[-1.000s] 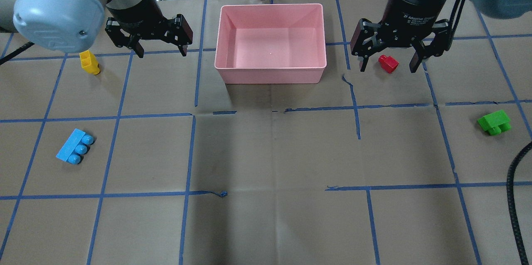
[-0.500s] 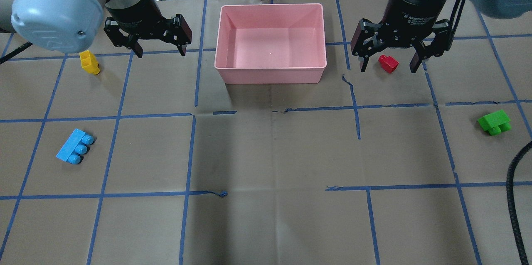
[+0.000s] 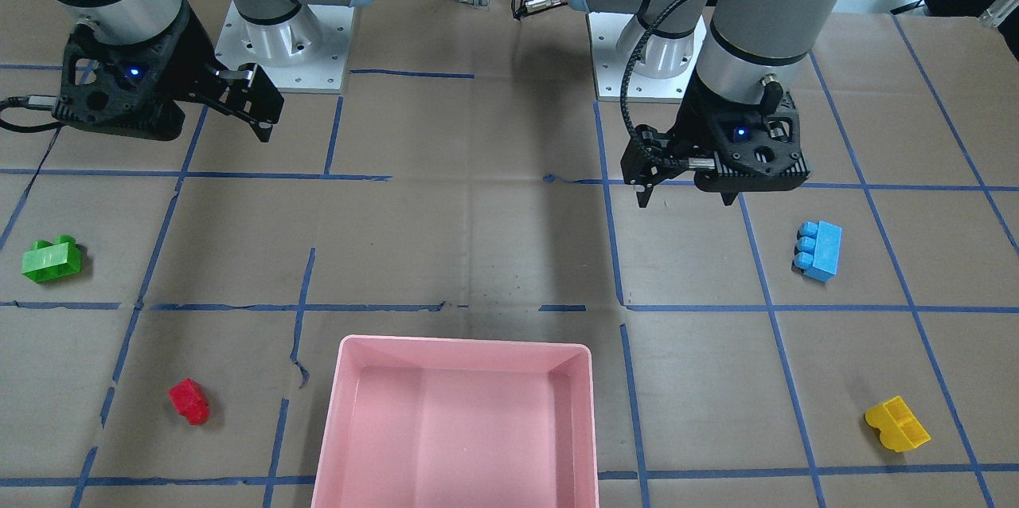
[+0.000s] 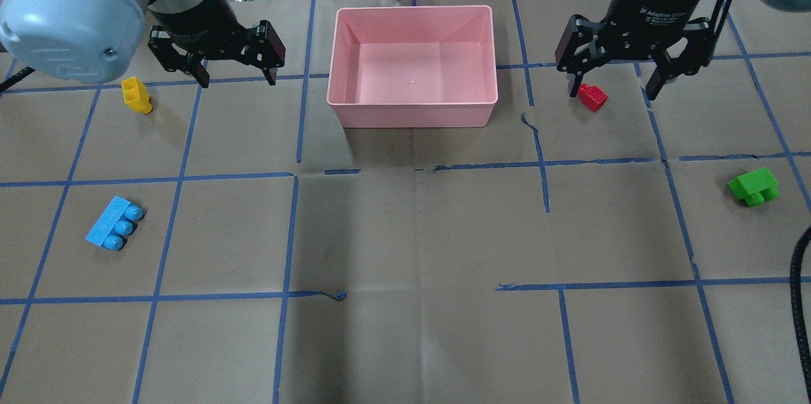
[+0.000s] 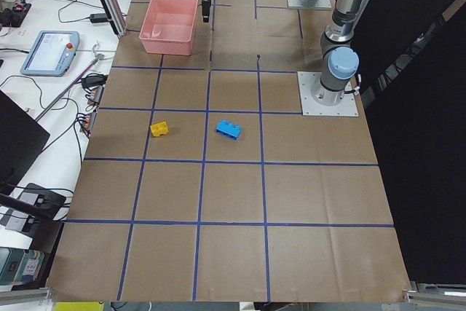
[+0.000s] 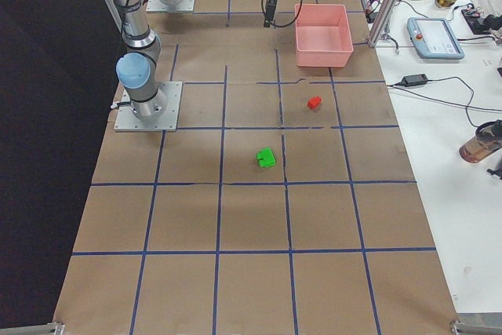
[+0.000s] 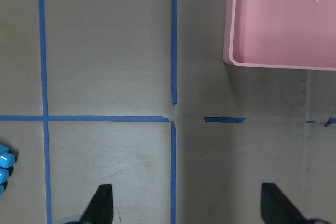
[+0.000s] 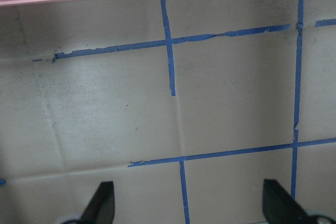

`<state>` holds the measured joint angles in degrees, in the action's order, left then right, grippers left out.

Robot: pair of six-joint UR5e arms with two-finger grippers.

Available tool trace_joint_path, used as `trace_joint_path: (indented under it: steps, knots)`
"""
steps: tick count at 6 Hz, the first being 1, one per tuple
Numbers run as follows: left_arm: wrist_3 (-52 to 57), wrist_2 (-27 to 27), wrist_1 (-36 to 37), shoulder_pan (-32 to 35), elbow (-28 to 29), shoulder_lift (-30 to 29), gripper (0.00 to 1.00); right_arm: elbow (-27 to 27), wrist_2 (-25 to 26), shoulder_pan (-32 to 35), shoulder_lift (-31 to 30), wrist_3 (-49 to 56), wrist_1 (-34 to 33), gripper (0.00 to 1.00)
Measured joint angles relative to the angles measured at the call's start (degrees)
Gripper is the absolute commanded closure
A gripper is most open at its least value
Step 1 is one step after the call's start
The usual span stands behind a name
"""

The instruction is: Put all blocks into box

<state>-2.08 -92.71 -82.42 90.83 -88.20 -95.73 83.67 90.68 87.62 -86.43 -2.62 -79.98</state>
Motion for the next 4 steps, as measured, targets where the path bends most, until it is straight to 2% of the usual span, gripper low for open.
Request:
trace_joint_path:
  steps: [2, 4]
  knots:
    - [11.13, -0.39, -0.99, -9.37, -2.99, 0.99, 0.00, 0.41, 0.36, -9.66, 0.20, 20.00, -0.21, 0.00]
    - [31.39, -2.88, 0.94, -22.02, -6.82, 0.21, 0.01, 0.79, 1.87, -21.02, 0.90, 40.37, -3.12, 0.00]
